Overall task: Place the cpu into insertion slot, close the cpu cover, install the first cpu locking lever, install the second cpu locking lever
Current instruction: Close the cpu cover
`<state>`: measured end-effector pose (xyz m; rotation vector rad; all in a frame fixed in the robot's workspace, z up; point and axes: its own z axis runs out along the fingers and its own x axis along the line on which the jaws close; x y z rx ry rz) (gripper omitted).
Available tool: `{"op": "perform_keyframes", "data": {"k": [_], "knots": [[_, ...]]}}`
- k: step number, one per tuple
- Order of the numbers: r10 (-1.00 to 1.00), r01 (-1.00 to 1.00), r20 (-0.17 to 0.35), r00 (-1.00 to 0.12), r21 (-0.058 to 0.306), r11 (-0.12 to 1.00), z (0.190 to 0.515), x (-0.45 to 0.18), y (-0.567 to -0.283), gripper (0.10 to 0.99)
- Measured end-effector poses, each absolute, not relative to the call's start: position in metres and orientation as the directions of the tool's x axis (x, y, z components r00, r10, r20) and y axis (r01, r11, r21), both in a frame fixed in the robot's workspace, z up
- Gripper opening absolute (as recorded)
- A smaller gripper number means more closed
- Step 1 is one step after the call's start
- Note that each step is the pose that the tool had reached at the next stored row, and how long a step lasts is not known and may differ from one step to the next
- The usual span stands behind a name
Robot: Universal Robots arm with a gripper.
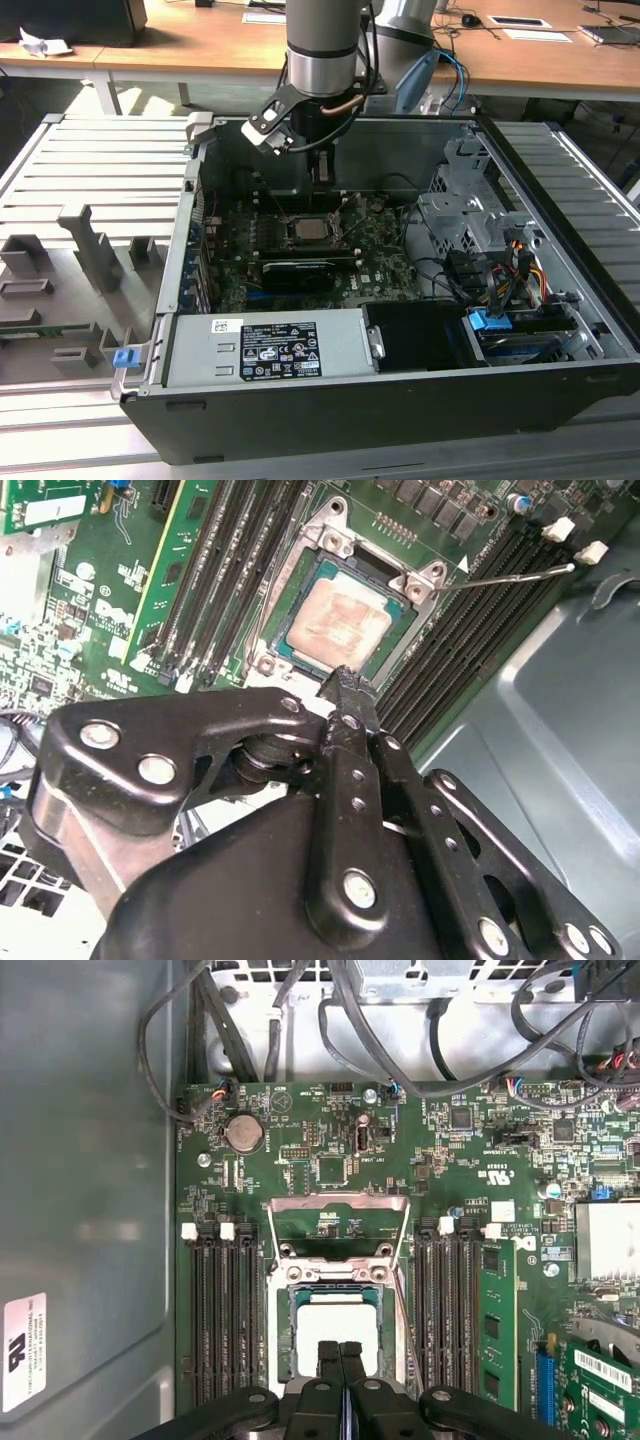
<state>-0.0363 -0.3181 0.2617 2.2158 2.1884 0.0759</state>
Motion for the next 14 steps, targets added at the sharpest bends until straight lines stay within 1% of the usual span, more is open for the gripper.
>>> {"op": "perform_keyframes", "data": {"k": [5,14], "knots": [[1.000,0.999,0.016,0.012,0.053,-0.013,0.271,-0.036,-0.317,0.106],[1.000,0.999,0.016,0.012,0.053,-0.013,0.271,-0.021,-0.317,0.106]]}}
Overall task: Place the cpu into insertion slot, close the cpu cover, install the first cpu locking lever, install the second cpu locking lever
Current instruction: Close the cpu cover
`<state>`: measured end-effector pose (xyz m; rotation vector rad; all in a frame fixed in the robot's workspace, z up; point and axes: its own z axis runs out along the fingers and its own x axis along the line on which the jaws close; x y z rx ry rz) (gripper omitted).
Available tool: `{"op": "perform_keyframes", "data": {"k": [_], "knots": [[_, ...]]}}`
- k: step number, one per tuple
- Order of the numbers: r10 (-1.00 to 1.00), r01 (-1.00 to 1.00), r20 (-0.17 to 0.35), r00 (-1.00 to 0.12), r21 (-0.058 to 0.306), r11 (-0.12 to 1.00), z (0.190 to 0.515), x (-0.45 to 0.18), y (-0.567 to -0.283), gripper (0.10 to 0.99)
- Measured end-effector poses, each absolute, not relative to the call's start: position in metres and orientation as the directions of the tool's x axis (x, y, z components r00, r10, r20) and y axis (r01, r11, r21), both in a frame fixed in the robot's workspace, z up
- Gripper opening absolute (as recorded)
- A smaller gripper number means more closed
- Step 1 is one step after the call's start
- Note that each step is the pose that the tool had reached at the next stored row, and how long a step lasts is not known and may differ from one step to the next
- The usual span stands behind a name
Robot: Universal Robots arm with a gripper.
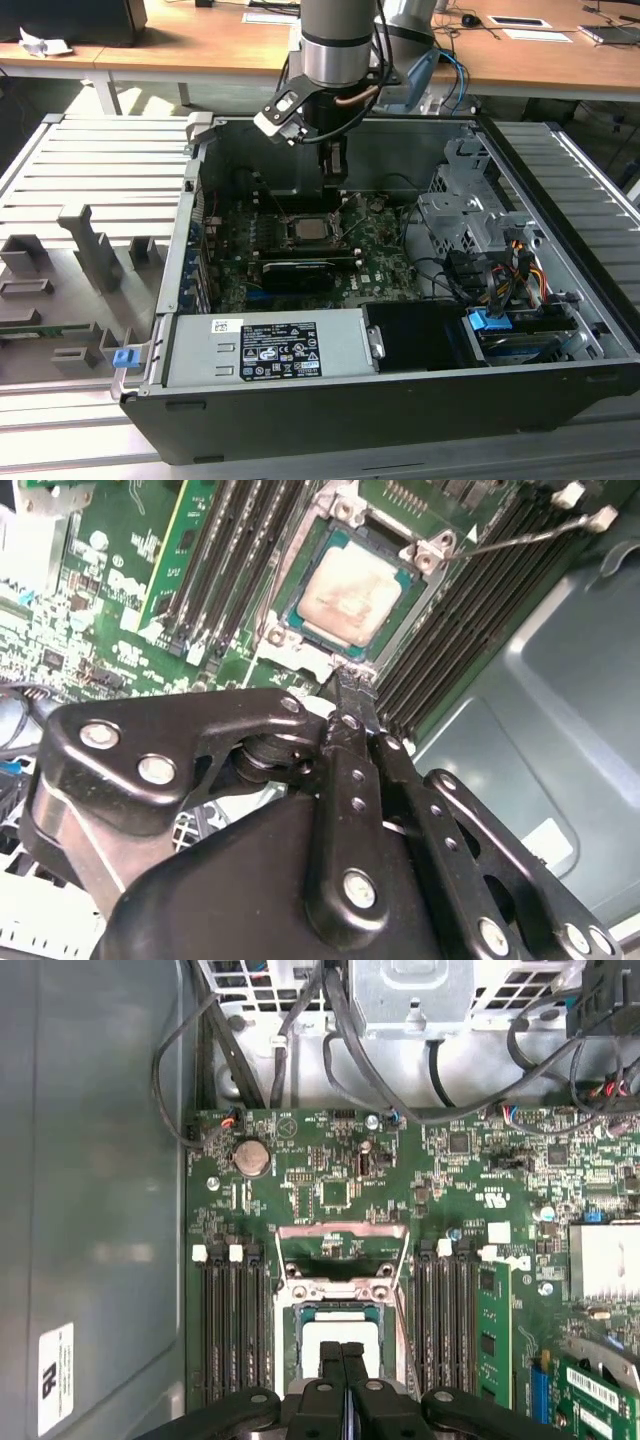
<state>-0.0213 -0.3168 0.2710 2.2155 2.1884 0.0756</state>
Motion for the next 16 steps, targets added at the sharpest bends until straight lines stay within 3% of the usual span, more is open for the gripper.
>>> {"op": "perform_keyframes", "data": {"k": [16], "knots": [[1.000,0.999,0.016,0.012,0.053,-0.013,0.271,-0.002,-0.316,0.106]]}}
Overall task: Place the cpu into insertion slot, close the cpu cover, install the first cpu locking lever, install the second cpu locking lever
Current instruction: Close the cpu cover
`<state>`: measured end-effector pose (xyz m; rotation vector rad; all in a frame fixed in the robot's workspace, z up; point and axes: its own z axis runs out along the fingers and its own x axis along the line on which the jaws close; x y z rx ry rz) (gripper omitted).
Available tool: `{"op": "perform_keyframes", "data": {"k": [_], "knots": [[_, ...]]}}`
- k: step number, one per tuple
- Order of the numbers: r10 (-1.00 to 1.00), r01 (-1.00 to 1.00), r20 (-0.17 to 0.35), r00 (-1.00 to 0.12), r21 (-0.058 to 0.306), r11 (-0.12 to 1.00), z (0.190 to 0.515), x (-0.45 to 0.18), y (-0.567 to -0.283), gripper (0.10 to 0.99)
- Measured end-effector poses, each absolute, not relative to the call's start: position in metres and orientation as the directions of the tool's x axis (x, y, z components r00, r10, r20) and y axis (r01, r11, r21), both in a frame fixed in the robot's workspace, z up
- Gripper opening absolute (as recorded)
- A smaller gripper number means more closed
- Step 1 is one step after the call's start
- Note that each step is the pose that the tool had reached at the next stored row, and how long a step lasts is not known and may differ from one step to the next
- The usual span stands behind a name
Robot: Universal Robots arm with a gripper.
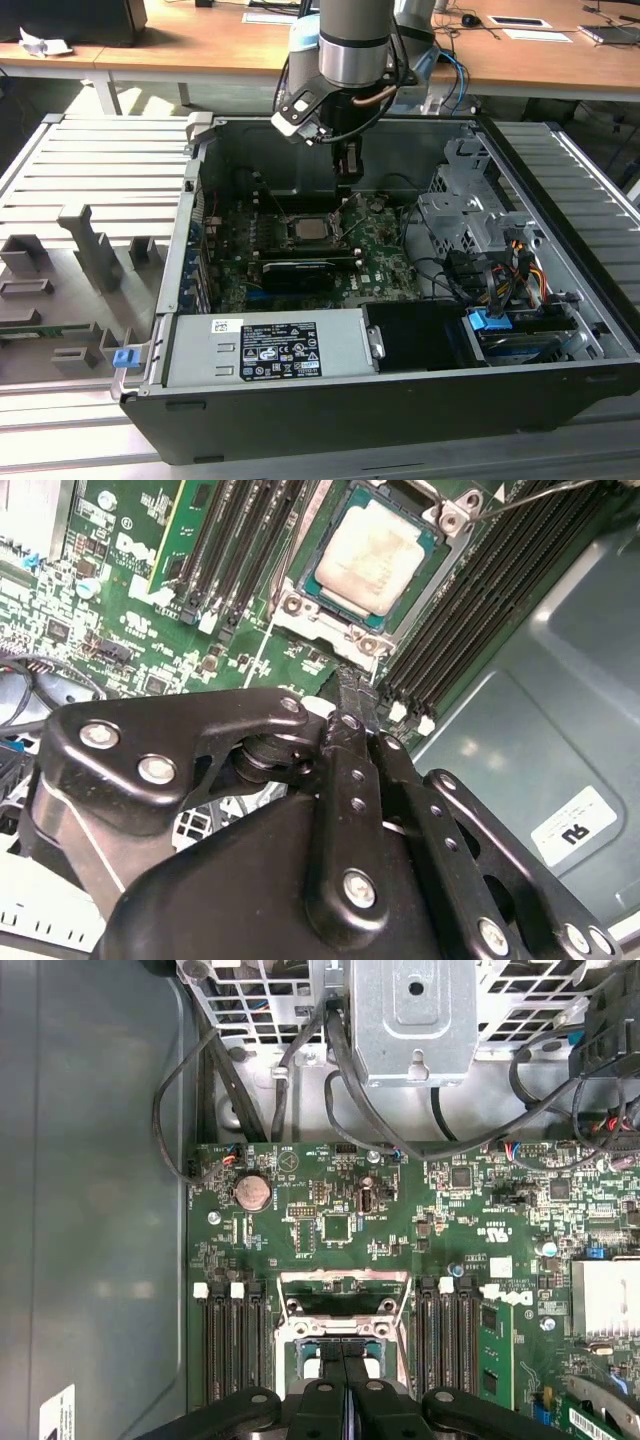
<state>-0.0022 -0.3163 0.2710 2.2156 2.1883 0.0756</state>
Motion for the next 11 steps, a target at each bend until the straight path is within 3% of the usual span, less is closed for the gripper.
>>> {"op": "perform_keyframes", "data": {"k": [11], "knots": [[1.000,0.999,0.016,0.012,0.053,-0.013,0.271,0.014,-0.316,0.106]]}}
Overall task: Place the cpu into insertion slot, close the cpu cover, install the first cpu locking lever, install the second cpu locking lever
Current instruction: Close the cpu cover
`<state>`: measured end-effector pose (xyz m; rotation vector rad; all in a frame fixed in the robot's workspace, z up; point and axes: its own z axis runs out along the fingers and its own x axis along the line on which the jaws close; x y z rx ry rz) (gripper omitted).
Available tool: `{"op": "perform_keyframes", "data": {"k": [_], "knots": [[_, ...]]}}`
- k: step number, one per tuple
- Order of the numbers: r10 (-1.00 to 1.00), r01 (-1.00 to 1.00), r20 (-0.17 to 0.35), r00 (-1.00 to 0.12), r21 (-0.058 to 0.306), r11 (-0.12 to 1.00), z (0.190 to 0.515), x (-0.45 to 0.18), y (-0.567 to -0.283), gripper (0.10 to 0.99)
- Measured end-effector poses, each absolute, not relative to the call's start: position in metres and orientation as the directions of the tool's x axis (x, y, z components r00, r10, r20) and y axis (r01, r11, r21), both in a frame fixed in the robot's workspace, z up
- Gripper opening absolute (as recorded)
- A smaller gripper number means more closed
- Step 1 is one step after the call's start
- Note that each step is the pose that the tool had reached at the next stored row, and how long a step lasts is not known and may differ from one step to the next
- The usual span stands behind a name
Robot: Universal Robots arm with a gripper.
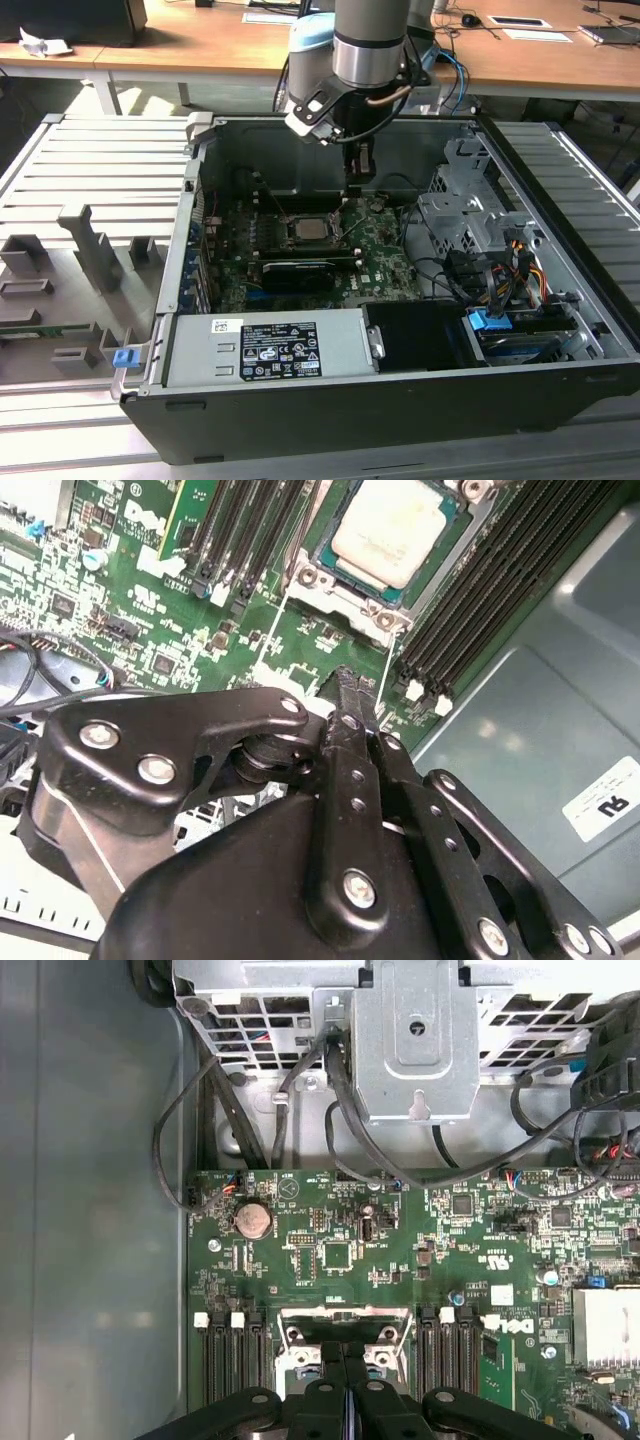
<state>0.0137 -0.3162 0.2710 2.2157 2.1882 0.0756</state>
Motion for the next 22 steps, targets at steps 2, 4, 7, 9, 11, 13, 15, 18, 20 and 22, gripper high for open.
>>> {"op": "perform_keyframes", "data": {"k": [2,4,7,9,11,13,15,18,20,22], "knots": [[1.000,0.999,0.016,0.012,0.053,-0.013,0.271,0.016,-0.316,0.106],[1.000,0.999,0.016,0.012,0.053,-0.013,0.271,0.020,-0.315,0.106],[1.000,0.999,0.016,0.012,0.053,-0.013,0.271,0.023,-0.315,0.106],[1.000,0.999,0.016,0.012,0.053,-0.013,0.271,0.025,-0.315,0.106],[1.000,0.999,0.016,0.012,0.053,-0.013,0.271,0.027,-0.315,0.106],[1.000,0.999,0.016,0.012,0.053,-0.013,0.271,0.030,-0.315,0.106],[1.000,0.999,0.016,0.012,0.053,-0.013,0.271,0.033,-0.315,0.106],[1.000,0.999,0.016,0.012,0.053,-0.013,0.271,0.037,-0.315,0.106],[1.000,0.999,0.016,0.012,0.053,-0.013,0.271,0.040,-0.315,0.106],[1.000,0.999,0.016,0.012,0.053,-0.013,0.271,0.042,-0.315,0.106]]}}
